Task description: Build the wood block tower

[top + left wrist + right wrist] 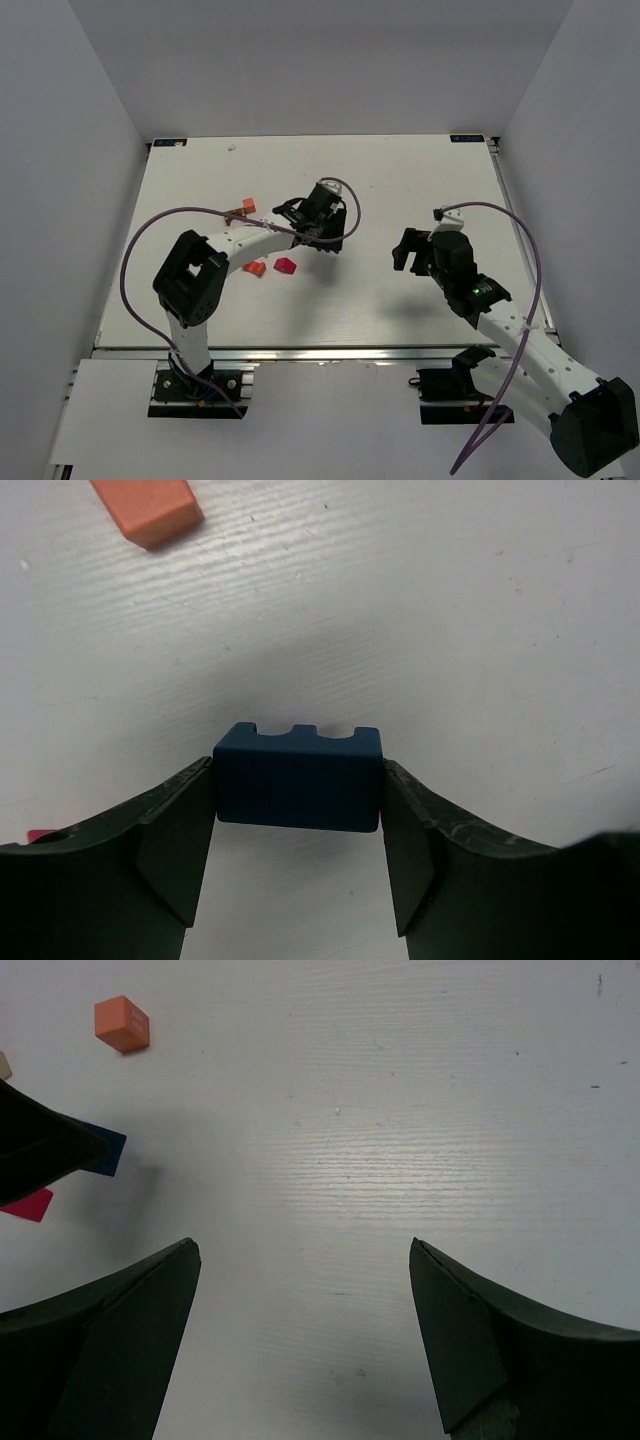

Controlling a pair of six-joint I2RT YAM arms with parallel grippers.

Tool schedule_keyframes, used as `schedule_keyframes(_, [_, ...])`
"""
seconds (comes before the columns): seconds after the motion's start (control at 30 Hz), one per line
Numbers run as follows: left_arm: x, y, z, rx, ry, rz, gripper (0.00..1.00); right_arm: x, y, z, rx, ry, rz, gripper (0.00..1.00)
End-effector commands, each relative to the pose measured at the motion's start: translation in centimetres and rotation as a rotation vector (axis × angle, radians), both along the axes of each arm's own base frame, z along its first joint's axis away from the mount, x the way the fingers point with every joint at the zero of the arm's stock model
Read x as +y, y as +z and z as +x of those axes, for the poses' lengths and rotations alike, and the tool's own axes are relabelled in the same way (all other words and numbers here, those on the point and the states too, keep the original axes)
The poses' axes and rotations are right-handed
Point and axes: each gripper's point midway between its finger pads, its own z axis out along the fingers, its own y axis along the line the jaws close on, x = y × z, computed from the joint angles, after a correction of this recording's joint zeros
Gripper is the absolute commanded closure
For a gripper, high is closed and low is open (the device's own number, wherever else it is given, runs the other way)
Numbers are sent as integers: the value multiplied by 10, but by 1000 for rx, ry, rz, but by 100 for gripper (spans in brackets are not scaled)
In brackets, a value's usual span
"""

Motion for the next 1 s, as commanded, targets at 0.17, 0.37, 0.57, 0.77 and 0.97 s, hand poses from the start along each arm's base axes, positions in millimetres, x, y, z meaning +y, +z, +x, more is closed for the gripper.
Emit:
schedule_keyframes(0.17, [-14, -20, -7, 31, 20, 47, 44, -7, 5, 2, -33, -35, 9, 11])
schedule_keyframes(0.37, [-11, -31, -8, 47, 33, 84, 30, -7, 5, 1, -37, -35, 9, 11])
schedule_keyframes(0.57, [-14, -22, -6, 24, 11, 74, 2, -7, 4, 1, -36, -34, 9, 11])
schedule_keyframes(0.77, [-7, 4, 6, -33, 33, 109, 2, -6, 6, 1, -41, -28, 14, 11])
schedule_keyframes(0.97, [53, 46, 45, -112, 197, 90, 2, -8, 7, 2, -50, -28, 1, 11])
